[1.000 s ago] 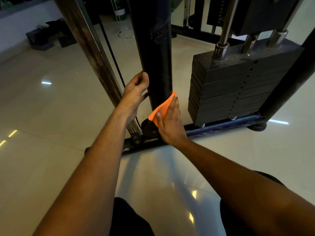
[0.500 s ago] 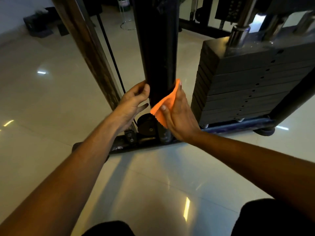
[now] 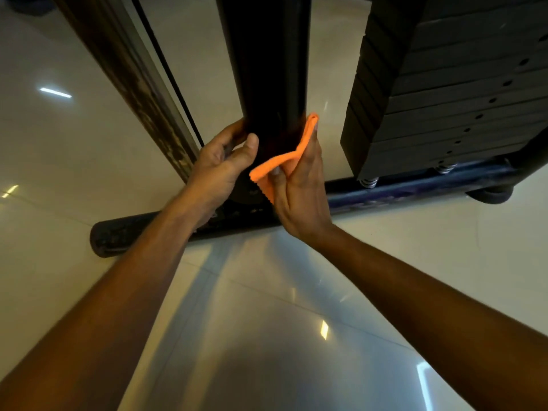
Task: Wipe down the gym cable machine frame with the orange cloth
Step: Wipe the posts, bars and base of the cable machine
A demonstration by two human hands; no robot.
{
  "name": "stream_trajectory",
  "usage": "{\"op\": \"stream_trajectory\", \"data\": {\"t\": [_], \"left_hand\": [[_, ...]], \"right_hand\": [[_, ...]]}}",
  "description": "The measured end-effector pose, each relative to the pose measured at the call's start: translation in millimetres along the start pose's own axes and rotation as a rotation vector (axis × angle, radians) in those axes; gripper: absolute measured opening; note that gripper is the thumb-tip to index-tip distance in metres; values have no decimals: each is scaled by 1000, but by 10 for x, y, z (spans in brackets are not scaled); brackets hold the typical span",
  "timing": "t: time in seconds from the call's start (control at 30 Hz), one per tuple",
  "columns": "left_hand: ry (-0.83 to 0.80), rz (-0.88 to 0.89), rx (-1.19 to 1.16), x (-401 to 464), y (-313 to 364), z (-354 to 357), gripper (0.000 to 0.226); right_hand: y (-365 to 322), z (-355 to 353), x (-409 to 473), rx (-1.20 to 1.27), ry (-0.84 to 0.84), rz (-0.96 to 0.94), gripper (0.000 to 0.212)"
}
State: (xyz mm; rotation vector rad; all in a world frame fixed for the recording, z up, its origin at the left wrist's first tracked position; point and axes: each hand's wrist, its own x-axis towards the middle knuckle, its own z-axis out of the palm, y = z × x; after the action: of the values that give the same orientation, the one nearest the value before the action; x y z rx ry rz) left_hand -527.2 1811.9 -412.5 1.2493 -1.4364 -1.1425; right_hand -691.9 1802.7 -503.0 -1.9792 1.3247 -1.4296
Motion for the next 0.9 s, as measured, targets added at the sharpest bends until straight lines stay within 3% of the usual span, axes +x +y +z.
{"op": "stream_trajectory", "data": {"t": [0.13,0.33,0.53,0.73,0.9], "left_hand": [[29,-4,5,-16,-35,17,43],[-33,-26,-11,54,131,-33,36],[11,63,22,3,-43,49,43],[6,154,82,-33,-201,129,48],[32,170,148,-162,-323,151,56]], "right_hand": [[264,-5,-214,-47,-109,-45,93],[61,43,-52,128,32,74,91],[512,-33,-429,-85,-243,47,91],[249,102,-297,108,1,178,78],[455,62,-476,-58,-145,105,91]]}}
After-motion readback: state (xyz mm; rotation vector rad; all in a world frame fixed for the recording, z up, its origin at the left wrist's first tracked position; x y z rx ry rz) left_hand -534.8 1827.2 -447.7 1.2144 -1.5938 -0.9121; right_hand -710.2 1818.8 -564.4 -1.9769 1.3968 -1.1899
